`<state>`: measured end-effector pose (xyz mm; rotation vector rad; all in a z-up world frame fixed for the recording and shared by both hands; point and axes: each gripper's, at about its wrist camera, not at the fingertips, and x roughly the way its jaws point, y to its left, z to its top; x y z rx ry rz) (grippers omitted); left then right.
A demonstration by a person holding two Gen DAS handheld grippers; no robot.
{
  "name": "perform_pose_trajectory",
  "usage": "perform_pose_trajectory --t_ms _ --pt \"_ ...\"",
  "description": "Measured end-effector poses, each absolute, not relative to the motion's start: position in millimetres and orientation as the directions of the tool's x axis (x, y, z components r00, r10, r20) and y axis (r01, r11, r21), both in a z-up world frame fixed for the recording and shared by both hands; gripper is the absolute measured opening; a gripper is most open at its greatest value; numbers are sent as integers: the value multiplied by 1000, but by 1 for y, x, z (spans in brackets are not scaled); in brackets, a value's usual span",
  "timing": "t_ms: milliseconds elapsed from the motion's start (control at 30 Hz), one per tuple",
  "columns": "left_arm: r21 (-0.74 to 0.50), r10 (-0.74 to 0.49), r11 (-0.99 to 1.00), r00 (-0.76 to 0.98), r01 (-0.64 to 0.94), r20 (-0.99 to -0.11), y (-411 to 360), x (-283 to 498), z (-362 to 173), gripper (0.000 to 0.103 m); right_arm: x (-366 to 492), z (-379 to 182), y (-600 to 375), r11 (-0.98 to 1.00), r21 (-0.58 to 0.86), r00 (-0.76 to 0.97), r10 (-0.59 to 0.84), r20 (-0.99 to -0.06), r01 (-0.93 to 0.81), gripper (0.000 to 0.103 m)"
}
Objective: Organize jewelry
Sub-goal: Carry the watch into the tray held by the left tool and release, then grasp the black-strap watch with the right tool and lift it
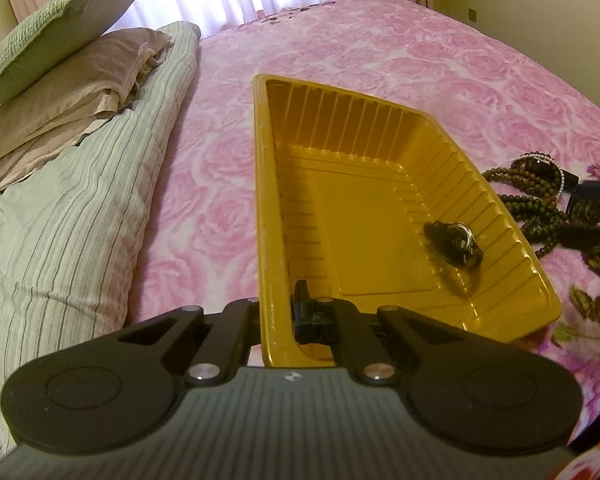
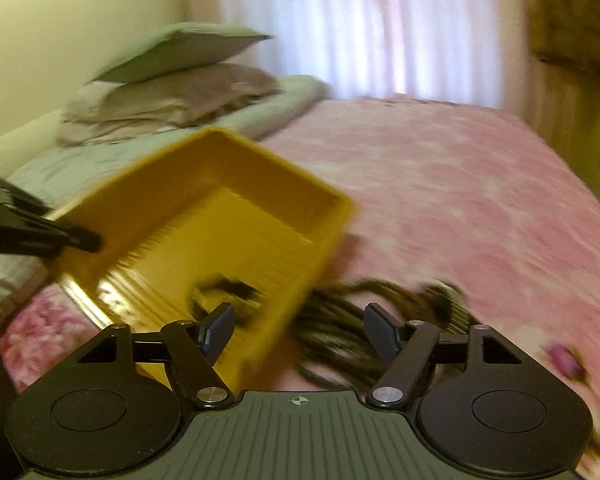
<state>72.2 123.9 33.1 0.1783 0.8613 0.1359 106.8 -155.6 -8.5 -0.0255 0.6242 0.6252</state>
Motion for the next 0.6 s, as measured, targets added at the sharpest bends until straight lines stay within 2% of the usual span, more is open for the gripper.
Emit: perform_pose_trajectory --t_ms 233,600 --pt "210 193 976 643 -51 -741 123 71 34 3 117 -29 -229 941 168 707 333 -624 -295 71" --pt "212 196 976 642 -53 -741 123 72 34 2 140 -49 -220 927 127 673 346 -653 -354 71"
